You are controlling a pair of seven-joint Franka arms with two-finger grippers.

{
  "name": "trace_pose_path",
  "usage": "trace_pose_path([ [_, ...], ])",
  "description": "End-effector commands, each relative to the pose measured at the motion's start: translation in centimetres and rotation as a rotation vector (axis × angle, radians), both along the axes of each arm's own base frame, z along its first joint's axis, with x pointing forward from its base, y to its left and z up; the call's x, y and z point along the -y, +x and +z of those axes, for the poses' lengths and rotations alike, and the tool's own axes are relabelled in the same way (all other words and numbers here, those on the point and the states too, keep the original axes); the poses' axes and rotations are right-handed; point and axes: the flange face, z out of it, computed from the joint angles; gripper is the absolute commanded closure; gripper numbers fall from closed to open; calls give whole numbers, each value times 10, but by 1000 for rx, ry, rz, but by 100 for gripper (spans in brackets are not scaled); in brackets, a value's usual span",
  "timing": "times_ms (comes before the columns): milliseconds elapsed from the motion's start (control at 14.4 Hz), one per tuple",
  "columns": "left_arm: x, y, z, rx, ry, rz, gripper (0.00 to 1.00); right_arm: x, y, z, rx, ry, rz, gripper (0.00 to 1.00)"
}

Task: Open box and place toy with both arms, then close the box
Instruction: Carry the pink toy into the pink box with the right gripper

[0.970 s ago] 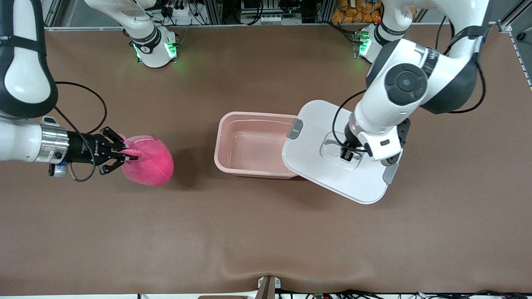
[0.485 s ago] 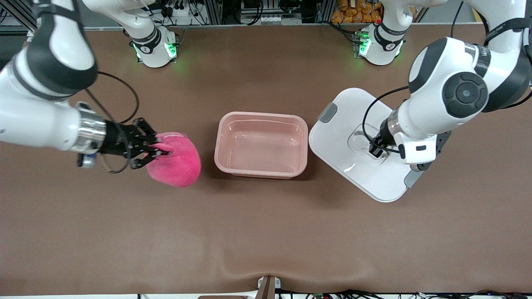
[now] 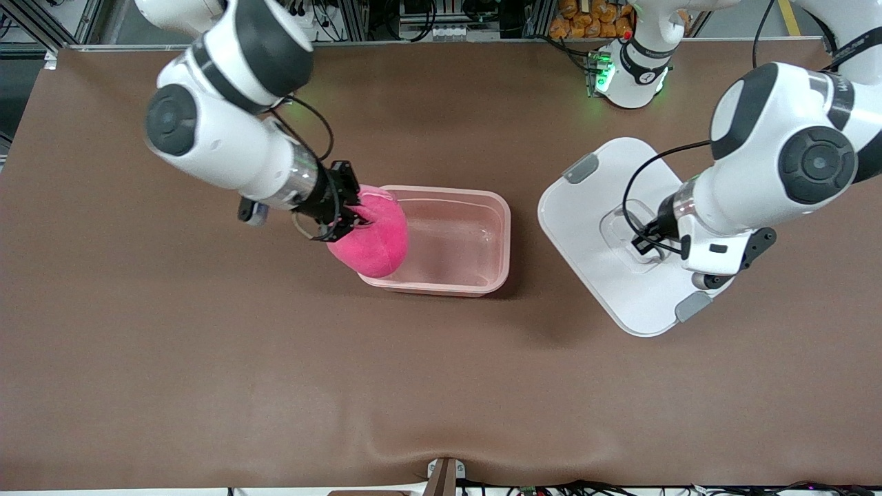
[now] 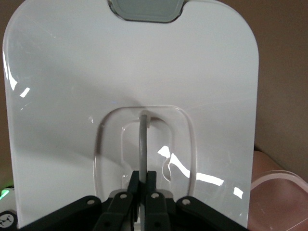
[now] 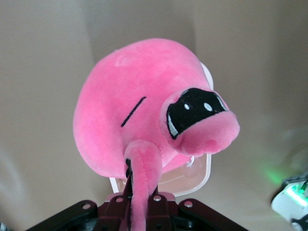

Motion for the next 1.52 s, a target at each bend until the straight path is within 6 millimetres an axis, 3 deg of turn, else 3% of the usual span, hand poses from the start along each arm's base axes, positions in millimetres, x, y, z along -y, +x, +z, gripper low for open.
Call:
trace_pose_path([
  [0, -21, -5, 9, -12, -41, -120, 100, -1, 13, -1, -31, -37, -175, 100],
  [346, -46, -1, 8, -21, -77, -267, 100, -59, 15, -26, -21, -78, -224, 100],
  [623, -55, 0, 8, -19, -86, -305, 100, -74, 12, -58, -42, -128, -216, 100],
  [831, -81, 4, 8, -15, -105, -350, 100, -87, 0, -61, -35, -152, -189, 100],
  [970, -99, 7, 7, -13, -115, -368, 100, -92, 0, -78, -49, -177, -195, 100],
  [1247, -107, 8, 3, -18, -122, -378, 100, -103, -1, -128, -68, -263, -210, 100],
  [1455, -111, 8, 1, -21, -130, -397, 100, -111, 2, -137, -25, -247, -223, 100],
])
